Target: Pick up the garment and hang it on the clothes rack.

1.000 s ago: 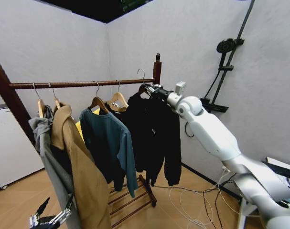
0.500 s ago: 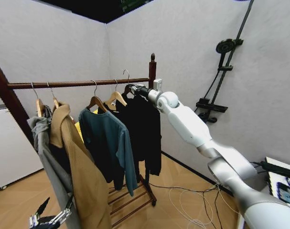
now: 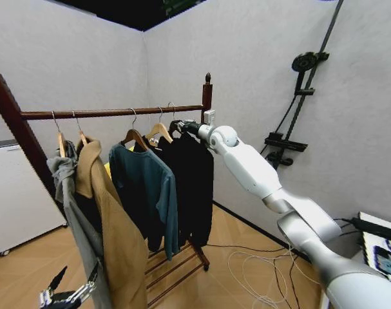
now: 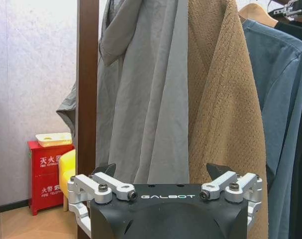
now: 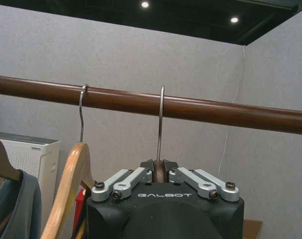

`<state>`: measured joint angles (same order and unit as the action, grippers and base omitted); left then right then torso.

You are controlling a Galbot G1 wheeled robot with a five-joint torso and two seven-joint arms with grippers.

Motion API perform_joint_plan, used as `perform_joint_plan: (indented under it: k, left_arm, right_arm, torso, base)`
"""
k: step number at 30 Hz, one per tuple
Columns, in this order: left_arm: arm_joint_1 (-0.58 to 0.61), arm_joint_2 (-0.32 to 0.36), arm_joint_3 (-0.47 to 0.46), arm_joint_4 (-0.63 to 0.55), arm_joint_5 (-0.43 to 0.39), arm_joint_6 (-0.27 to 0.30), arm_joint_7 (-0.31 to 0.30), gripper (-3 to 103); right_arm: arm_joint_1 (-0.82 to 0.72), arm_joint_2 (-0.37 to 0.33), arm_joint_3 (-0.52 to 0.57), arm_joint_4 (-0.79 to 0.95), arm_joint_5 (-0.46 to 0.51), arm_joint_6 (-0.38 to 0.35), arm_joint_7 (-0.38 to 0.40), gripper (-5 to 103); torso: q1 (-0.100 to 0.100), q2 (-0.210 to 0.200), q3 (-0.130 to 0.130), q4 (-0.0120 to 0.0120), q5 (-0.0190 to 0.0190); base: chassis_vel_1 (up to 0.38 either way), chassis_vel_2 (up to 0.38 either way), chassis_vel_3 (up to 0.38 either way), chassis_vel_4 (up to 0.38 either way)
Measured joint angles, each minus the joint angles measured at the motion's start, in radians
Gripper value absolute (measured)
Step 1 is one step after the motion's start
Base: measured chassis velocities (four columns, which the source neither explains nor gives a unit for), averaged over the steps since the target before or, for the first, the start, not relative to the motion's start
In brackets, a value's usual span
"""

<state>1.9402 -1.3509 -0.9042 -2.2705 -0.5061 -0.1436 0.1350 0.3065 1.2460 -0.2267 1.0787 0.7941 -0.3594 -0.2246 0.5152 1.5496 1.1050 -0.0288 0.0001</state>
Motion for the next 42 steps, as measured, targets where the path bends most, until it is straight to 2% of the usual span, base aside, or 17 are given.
perform_joint_plan:
  k: [11,20,21,22,24,25,27,28,30,31,33,34,36,37,38,41,42]
  left_arm:
    - [0.000,0.000,0.000,0.000,0.000,0.000,0.000,100]
    - [0.000,0.000,0.000,0.000,0.000,0.000,0.000,100]
    - [0.000,0.000,0.000,0.000,0.000,0.000,0.000,100]
    - [0.000,0.000,0.000,0.000,0.000,0.000,0.000,100]
    - [0.000,0.000,0.000,0.000,0.000,0.000,0.000,100]
    - [0.000,0.000,0.000,0.000,0.000,0.000,0.000,100]
    - [0.000,0.000,0.000,0.000,0.000,0.000,0.000,100]
    - [0.000,0.000,0.000,0.000,0.000,0.000,0.000,100]
    - [0.000,0.000,0.000,0.000,0.000,0.000,0.000,100]
    - [0.000,0.000,0.000,0.000,0.000,0.000,0.000,100]
    - [0.000,0.000,0.000,0.000,0.000,0.000,0.000,100]
    - [0.000,0.000,0.000,0.000,0.000,0.000,0.000,100]
    - [0.000,0.000,0.000,0.000,0.000,0.000,0.000,100]
    - [0.000,0.000,0.000,0.000,0.000,0.000,0.001,100]
    - [0.000,0.000,0.000,0.000,0.000,0.000,0.001,100]
    - [0.000,0.000,0.000,0.000,0.000,0.000,0.001,100]
    - [0.000,0.000,0.000,0.000,0.000,0.000,0.001,100]
  right_arm:
    - [0.058,0.033,-0.013,-0.059,0.005,-0.021,0.005,9]
    - [0.019,0.011,-0.014,-0.019,-0.021,-0.040,-0.009,8]
    - [0.012,0.002,-0.009,0.004,-0.028,-0.044,-0.009,12]
    - [0.012,0.002,-0.009,0.004,-0.028,-0.044,-0.009,12]
    - [-0.001,-0.024,-0.002,0.074,0.018,-0.060,0.033,23]
    - [-0.001,-0.024,-0.002,0.074,0.018,-0.060,0.033,23]
    - [-0.019,-0.062,0.021,0.157,0.049,-0.076,0.073,33]
    - [-0.019,-0.062,0.021,0.157,0.049,-0.076,0.073,33]
    - [-0.073,-0.159,0.057,0.288,0.068,-0.099,0.130,45]
    - [-0.073,-0.159,0.057,0.288,0.068,-0.099,0.130,45]
    - [-0.154,-0.248,0.102,0.412,0.082,-0.132,0.175,57]
    - [-0.154,-0.248,0.102,0.412,0.082,-0.132,0.175,57]
    - [-0.277,-0.334,0.158,0.573,0.109,-0.157,0.234,68]
    - [-0.316,-0.357,0.173,0.627,0.124,-0.164,0.265,73]
    - [-0.316,-0.357,0.173,0.627,0.124,-0.164,0.265,73]
    - [-0.481,-0.442,0.250,0.851,0.172,-0.202,0.440,90]
    - [-0.481,-0.442,0.250,0.851,0.172,-0.202,0.440,90]
  torso:
    - [0.000,0.000,0.000,0.0001,-0.0001]
    - [0.000,0.000,0.000,0.0002,-0.0001]
    - [0.000,0.000,0.000,0.0001,0.0000]
    - [0.000,0.000,0.000,0.0001,0.0000]
    - [0.000,0.000,0.000,0.0003,0.0000]
    - [0.000,0.000,0.000,0.0003,0.0000]
    - [0.000,0.000,0.000,0.0006,-0.0002]
    - [0.000,0.000,0.000,0.0006,-0.0002]
    - [0.000,0.000,0.000,0.0004,-0.0003]
    - [0.000,0.000,0.000,0.0004,-0.0003]
    - [0.000,0.000,0.000,-0.0004,0.0004]
    - [0.000,0.000,0.000,-0.0004,0.0004]
    - [0.000,0.000,0.000,-0.0006,0.0008]
    - [0.000,0.000,0.000,-0.0002,0.0009]
    - [0.000,0.000,0.000,-0.0002,0.0009]
    - [0.000,0.000,0.000,0.0001,-0.0003]
    - [0.000,0.000,0.000,0.0001,-0.0003]
  base:
    - [0.000,0.000,0.000,0.000]
    - [0.000,0.000,0.000,0.000]
    - [0.000,0.000,0.000,0.000]
    - [0.000,0.000,0.000,0.000]
    - [0.000,0.000,0.000,0.000]
    - [0.000,0.000,0.000,0.000]
    - [0.000,0.000,0.000,0.000]
    - [0.000,0.000,0.000,0.000]
    - [0.000,0.000,0.000,0.000]
    - [0.000,0.000,0.000,0.000]
    - [0.000,0.000,0.000,0.000]
    - [0.000,0.000,0.000,0.000]
    - [0.000,0.000,0.000,0.000]
    - [0.000,0.000,0.000,0.000]
    - [0.000,0.000,0.000,0.000]
    - [0.000,0.000,0.000,0.000]
    - [0.000,0.000,0.000,0.000]
